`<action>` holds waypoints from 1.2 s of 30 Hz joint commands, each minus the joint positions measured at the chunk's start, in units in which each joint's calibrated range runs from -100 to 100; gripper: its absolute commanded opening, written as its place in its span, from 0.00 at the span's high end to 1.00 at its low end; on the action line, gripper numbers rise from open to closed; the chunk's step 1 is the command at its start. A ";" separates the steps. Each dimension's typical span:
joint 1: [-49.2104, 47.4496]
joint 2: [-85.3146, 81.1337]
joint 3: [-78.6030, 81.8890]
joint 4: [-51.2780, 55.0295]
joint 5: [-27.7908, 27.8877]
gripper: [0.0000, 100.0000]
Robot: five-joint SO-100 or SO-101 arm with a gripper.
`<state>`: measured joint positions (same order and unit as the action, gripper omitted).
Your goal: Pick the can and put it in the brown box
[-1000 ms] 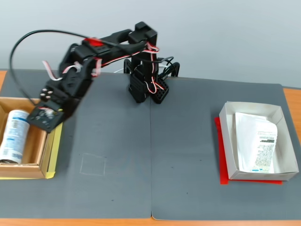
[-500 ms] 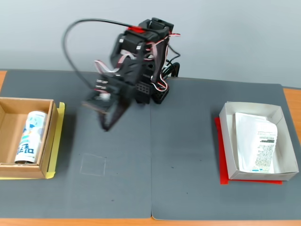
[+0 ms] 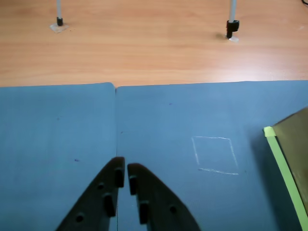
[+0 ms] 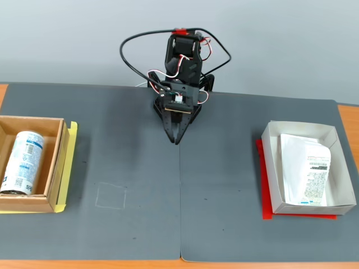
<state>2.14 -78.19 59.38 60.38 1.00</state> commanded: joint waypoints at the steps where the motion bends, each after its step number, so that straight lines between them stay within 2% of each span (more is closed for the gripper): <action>1: -2.47 -10.29 8.40 -0.45 0.30 0.99; 7: -2.79 -21.22 22.43 -0.54 0.30 0.99; 16: -3.52 -21.22 36.18 -0.62 0.30 0.99; 20: -8.40 -21.30 36.63 1.20 0.30 0.99; 25: -8.97 -21.81 35.73 5.53 -0.12 0.99; 29: -9.13 -21.81 33.29 13.77 -0.12 0.99; 36: -9.05 -21.72 32.92 14.29 -0.12 0.99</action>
<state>-6.73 -99.24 95.47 74.48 1.00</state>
